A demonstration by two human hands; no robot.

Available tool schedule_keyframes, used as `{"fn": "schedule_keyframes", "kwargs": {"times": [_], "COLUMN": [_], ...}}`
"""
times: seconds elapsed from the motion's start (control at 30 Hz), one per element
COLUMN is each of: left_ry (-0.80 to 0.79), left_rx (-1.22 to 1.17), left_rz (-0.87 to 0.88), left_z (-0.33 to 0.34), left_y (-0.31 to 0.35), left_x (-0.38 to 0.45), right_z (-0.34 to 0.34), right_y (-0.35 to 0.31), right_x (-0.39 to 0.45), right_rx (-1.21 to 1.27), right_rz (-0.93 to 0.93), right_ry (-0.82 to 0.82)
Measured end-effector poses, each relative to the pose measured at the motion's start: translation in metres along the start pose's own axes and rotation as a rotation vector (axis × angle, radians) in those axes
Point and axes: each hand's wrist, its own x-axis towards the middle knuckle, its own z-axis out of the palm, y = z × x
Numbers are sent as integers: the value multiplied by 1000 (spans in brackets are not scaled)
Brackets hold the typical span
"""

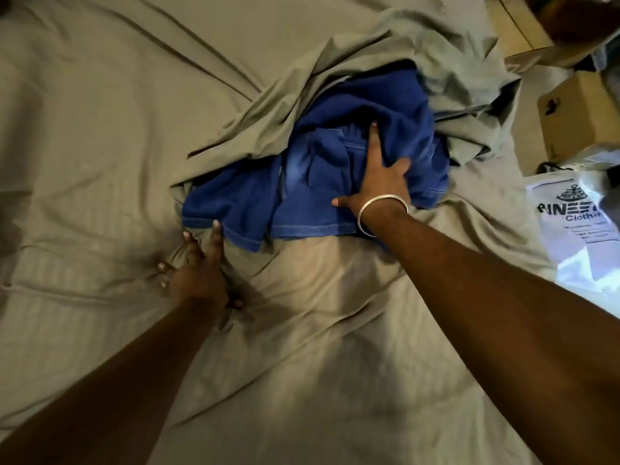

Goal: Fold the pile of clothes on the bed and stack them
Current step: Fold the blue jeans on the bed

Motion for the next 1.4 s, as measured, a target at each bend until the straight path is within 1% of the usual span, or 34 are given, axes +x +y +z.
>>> {"fn": "schedule_keyframes", "kwargs": {"times": [0.03,0.07,0.13,0.2,0.27,0.3,0.33,0.37,0.43,0.47,0.5,0.53,0.6,0.63,0.67,0.7,0.73,0.77,0.8,0.83,0.9,0.93,0.97,1.0,1.03,1.07,1.1,1.13,1.17,1.2,1.23,1.3,1.33,1.4], "left_ry": [-2,6,17,20,24,23,22,24,13,10,1,-3,-20,-24,-29,-31,-30,-32,-40,-48,-56,-43,-24,-10,-3,5,13,15,15,12,12,11,9,9], "left_rx": [1,12,17,18,9,16,32,37,25,16,17,12,11,5,1,3,3,2,-4,-8,-17,-26,-38,-50,-59,-64,-60,-51,-58,-59,-58,-51,-54,-65], "left_rz": [4,4,4,21,20,16,14,20,23,21,12,7,-4,-8,-12,-12,-13,-13,-17,-18,-25,-29,-29,-29,-30,-29,-24,-15,-20,-28,-36,-34,-28,-25], "left_z": [1,1,1,1,1,0,0,-1,-2,-3,-3,-3,-4,-4,-4,-4,-4,-4,-4,-4,-4,-4,-3,-2,-1,0,1,1,1,1,2,2,2,1], "left_y": [0,0,-1,0,1,3,3,4,4,5,4,6,7,7,6,6,5,5,6,7,9,10,11,11,10,9,10,12,12,12,12,12,10,8], "left_x": [0,0,0,1,1,0,-1,0,-1,-1,-2,-1,-1,-1,-1,-2,-2,-2,-3,-3,-4,-4,-4,-4,-3,-2,-3,-3,-2,-2,-2,-3,-4,-3], "right_z": [-2,-5,-7,-6,2,4,11,16,28,27,21,12,-6,-15,-20,-29,-32,-30,-25,-20,-8,-4,-5,-12,-21,-31,-40,-47,-50,-50,-51,-39,-29,-14], "right_y": [2,4,10,25,45,56,66,72,83,88,87,84,73,64,58,52,47,45,43,39,29,25,18,12,4,-6,-15,-21,-34,-47,-64,-87,-94,-98], "right_x": [2,-1,-17,-52,-111,-143,-177,-203,-241,-251,-255,-252,-236,-223,-204,-181,-160,-144,-135,-135,-149,-154,-159,-159,-154,-142,-125,-104,-78,-52,-29,14,30,48], "right_rx": [-20,-46,6,172,265,262,231,185,102,82,101,128,166,115,17,-69,-131,-152,-122,-97,-29,32,125,221,278,260,193,127,79,17,-102,-441,-600,-797], "right_rz": [-66,-119,-174,-178,-166,-135,-89,-31,72,60,31,-13,-113,-137,-105,-38,24,58,57,31,-44,-51,-60,-51,-39,-31,-29,-47,-138,-279,-438,-715,-800,-851], "right_ry": [-58,-71,48,187,274,276,216,71,-324,-431,-434,-277,147,290,285,151,-32,-191,-299,-337,-288,-327,-421,-568,-652,-607,-410,-111,122,218,172,-12,-74,-194]}}
